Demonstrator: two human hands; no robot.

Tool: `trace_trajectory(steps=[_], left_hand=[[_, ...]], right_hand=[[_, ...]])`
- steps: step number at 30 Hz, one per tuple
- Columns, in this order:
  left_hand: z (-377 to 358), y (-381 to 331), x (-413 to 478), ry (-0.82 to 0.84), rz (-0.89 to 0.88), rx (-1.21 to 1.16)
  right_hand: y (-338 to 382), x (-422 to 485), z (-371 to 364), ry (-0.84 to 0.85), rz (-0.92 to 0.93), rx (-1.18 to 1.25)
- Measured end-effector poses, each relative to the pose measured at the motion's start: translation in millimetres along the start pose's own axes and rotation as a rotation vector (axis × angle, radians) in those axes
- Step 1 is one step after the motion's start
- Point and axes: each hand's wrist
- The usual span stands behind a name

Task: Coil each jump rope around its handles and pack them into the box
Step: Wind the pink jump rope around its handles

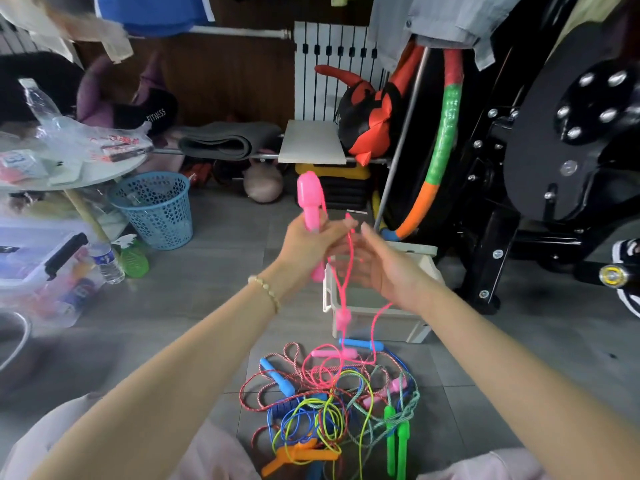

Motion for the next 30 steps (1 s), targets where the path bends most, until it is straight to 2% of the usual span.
trace_trajectory(steps=[5,7,8,12,16,18,22,28,30], left_hand=[[25.9,-18.7,37.1,-0.227,-0.064,-0.003],[36.6,-20.5,42.1,-0.298,-0.076,-0.048],[39.4,-20.4,39.5,-0.274,-0.057,-0.04],[36.9,3.9,0.8,-0.007,0.167,0.003],[33.4,29.9,-46.0,0.325,0.326,0.052],[28.1,34.9,-59.1,0.41,0.354,0.059],[16.1,29.1,-69.3,0.374,0.383,-0.047],[10.0,23.6,-71.3,0.338,0.386,-0.066],[6.2,20.5,-69.0,0.297,0.373,-0.082]], right_hand=[[-30.6,-8.1,2.5,-0.07,0.009,-0.418],[-37.1,-11.4,3.7,-0.084,-0.022,-0.406],[-38.0,-12.2,2.5,-0.082,-0.022,-0.307],[-18.0,-9.1,-8.8,-0.049,0.072,0.165],[4.5,-0.7,-20.0,-0.04,0.132,0.347],[10.1,2.8,-22.8,-0.065,0.141,0.388],[20.3,4.6,-20.6,-0.099,0.176,0.45],[31.4,0.3,-7.2,-0.131,0.2,0.445],[31.9,-2.0,-3.8,-0.119,0.163,0.352]])
Point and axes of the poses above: each hand's wrist, its own x-axis towards the middle knuckle, its own z-axis out of the back of the hand, y = z × x, and after that the axes turned 14 degrees about -z, right-handed
